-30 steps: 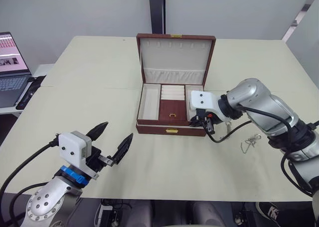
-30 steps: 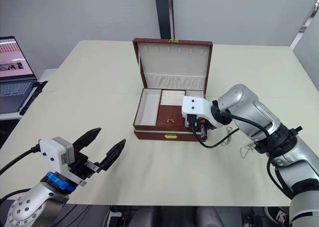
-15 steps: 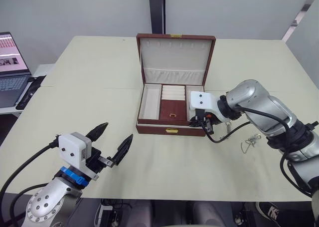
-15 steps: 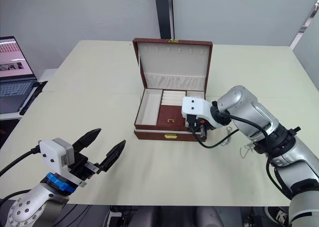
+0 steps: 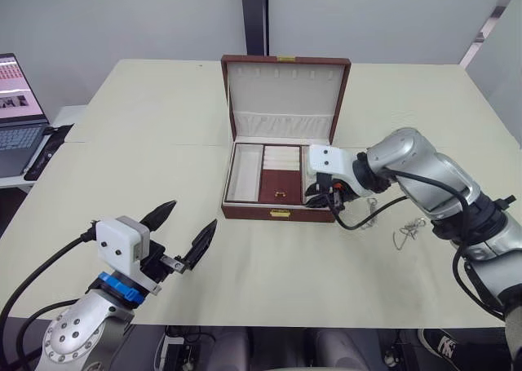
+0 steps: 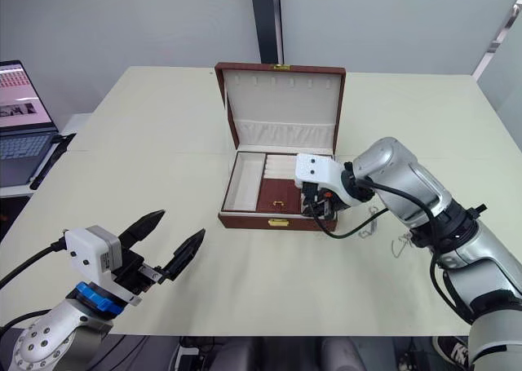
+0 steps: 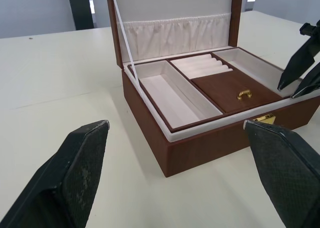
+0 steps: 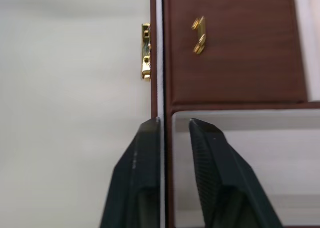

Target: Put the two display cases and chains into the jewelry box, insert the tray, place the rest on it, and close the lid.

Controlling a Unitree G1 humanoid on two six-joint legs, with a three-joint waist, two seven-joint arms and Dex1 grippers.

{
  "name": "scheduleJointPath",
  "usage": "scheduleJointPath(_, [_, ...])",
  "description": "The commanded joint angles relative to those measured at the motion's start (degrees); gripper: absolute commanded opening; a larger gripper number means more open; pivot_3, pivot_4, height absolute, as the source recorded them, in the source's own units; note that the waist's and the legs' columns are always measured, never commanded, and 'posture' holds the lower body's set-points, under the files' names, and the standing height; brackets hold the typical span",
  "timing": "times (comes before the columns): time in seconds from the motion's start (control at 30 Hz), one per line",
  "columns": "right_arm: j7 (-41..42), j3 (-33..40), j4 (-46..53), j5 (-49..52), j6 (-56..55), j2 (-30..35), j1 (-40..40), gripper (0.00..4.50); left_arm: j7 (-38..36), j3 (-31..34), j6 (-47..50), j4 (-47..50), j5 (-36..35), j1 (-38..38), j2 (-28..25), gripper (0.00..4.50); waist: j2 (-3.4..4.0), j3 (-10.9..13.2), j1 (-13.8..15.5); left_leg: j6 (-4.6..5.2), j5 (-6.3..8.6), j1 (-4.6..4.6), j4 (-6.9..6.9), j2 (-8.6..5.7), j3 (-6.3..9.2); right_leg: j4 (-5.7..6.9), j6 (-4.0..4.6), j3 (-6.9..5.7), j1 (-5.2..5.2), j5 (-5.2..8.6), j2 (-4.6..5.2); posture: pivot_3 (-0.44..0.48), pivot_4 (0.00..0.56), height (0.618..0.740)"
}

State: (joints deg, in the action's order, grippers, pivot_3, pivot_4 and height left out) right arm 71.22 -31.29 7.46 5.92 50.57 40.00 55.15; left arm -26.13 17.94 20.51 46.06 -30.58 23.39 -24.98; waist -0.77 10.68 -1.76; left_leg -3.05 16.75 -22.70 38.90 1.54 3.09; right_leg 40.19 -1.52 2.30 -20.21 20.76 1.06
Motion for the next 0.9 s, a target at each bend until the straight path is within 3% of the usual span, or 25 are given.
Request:
scheduleJointPath(0.03, [0.09,5.05,0.37,2.58,1.84,0.05,2.48,2.03,-0.70,0.55,-1.52,-0.01,-0.11,-0.39,-0.37,4.50,0.00,0.00,0.00,0.00,0.00,0.00,0.00,-0.01,0.00,0.00,0.00,0.00,0.00,0.00,0.00,0.000,0.150,0.740])
scheduleJointPath(0.17, [-3.64,11.49,-2.02,5.99,1.56,-3.45,0.65,3.17,-1.82,0.80,-1.21,-1.24,-0.56,-2.25,-1.35,4.50,-0.01,0.00,-0.01,0.00,0.00,0.00,-0.01,0.00,0.01,-0.02,0.00,-0.01,0.01,0.00,0.00,0.000,0.150,0.740])
scheduleJointPath(0.27, [-11.07,19.43,-7.53,7.99,-8.15,-11.23,-2.86,4.03,-2.42,0.63,-0.93,-2.28,-0.93,-3.91,-2.00,4.50,-0.08,-0.04,-0.13,0.00,0.00,0.03,-0.04,0.02,-0.01,-0.01,0.01,0.01,0.02,0.00,-0.02,0.000,0.150,0.740])
scheduleJointPath(0.33, [-12.06,21.16,-9.22,8.48,-12.33,-13.55,-4.33,4.03,-2.78,0.49,-0.85,-2.79,-1.02,-4.59,-2.22,4.50,-0.07,-0.04,-0.13,0.00,0.00,0.02,-0.05,0.02,-0.02,0.01,0.01,0.01,0.01,-0.01,-0.05,0.000,0.150,0.740])
scheduleJointPath(0.4, [-12.91,23.66,-10.45,10.78,-16.11,-16.95,-6.35,3.66,-3.21,0.20,-0.81,-3.41,-1.04,-5.42,-2.63,4.50,-0.07,-0.04,-0.11,0.00,0.00,-0.02,-0.05,0.00,-0.06,-0.02,0.01,0.04,-0.03,-0.01,-0.02,0.000,0.150,0.740])
scheduleJointPath(0.53, [-14.51,24.20,-14.46,10.79,-23.01,-21.09,-9.27,2.41,-3.89,0.28,-0.70,-4.41,-1.17,-6.69,-3.20,4.50,-0.07,-0.04,-0.11,-0.01,0.00,-0.06,-0.06,0.03,-0.05,-0.05,0.01,0.02,-0.05,-0.01,-0.02,0.000,0.150,0.740])
scheduleJointPath(0.83, [-15.56,20.74,-21.03,6.95,-30.15,-23.02,-11.97,0.05,-5.00,0.84,-0.81,-5.63,-1.31,-7.62,-3.91,4.50,-0.06,-0.04,-0.13,-0.01,-0.01,0.01,-0.06,0.04,-0.05,0.02,0.01,0.02,-0.04,-0.01,-0.03,0.000,0.150,0.740])
scheduleJointPath(0.9, [-15.58,19.17,-22.63,5.33,-30.69,-22.71,-12.72,0.02,-5.01,0.72,-0.82,-5.69,-1.25,-7.78,-3.93,4.50,-0.06,-0.04,-0.13,-0.01,-0.01,0.01,-0.06,0.04,-0.05,0.02,0.01,0.02,-0.04,-0.01,-0.03,0.000,0.150,0.740])
